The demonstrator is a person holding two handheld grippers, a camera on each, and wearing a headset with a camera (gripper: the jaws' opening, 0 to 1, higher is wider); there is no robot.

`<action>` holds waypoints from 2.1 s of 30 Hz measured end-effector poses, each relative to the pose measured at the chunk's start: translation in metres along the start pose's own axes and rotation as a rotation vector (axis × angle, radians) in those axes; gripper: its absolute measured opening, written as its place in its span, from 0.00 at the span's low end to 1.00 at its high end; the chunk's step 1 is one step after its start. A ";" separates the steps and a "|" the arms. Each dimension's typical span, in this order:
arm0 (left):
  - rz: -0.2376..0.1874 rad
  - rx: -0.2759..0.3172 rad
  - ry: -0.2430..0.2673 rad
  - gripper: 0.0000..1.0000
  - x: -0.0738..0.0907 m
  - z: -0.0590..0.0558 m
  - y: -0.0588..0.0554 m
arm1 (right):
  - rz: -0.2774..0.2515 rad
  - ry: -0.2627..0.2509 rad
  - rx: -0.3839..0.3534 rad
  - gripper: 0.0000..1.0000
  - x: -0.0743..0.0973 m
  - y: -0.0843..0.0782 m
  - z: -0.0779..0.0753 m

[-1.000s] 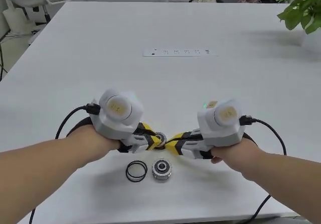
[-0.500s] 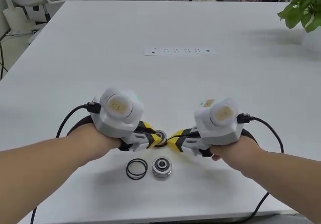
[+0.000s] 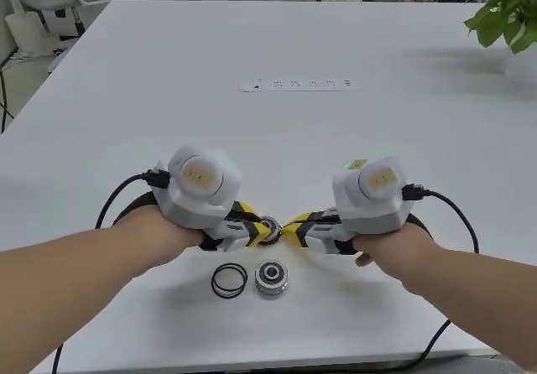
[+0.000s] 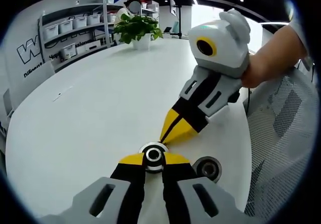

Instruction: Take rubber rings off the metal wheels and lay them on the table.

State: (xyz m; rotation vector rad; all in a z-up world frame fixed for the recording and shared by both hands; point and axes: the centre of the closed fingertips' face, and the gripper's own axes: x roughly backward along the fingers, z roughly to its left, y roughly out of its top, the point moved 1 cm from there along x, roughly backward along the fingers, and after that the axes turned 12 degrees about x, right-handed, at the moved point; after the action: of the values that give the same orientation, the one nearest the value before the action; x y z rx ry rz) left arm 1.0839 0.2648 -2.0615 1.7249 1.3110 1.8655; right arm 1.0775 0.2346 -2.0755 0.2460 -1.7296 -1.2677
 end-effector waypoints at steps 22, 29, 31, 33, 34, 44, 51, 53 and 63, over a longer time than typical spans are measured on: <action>0.003 -0.004 0.002 0.07 0.001 -0.002 0.000 | -0.086 0.011 -0.154 0.00 0.003 0.009 0.000; 0.001 -0.008 0.005 0.07 0.001 -0.002 -0.001 | -0.090 0.012 -0.156 0.00 0.003 0.010 0.001; 0.001 -0.008 0.005 0.07 0.001 -0.002 -0.001 | -0.090 0.011 -0.154 0.00 0.003 0.010 0.002; 0.001 -0.007 0.005 0.07 0.001 -0.002 -0.001 | -0.090 0.012 -0.152 0.00 0.003 0.010 0.002; 0.002 -0.008 0.006 0.07 0.001 -0.002 -0.001 | -0.090 0.012 -0.151 0.00 0.003 0.010 0.002; 0.000 -0.010 0.011 0.07 0.000 -0.001 -0.001 | -0.093 0.013 -0.153 0.00 0.004 0.011 0.002; 0.000 -0.009 0.013 0.07 0.001 -0.002 -0.001 | -0.091 0.018 -0.150 0.00 0.004 0.012 0.004; 0.001 -0.010 0.012 0.07 0.001 -0.002 -0.001 | -0.089 0.020 -0.147 0.00 0.004 0.013 0.004; 0.004 -0.018 0.012 0.07 0.001 -0.003 -0.001 | -0.087 0.027 -0.133 0.00 0.004 0.014 0.007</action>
State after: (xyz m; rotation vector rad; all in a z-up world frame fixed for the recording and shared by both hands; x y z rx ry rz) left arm 1.0812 0.2647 -2.0610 1.7111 1.2919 1.8874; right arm 1.0751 0.2427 -2.0614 0.2619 -1.6196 -1.4301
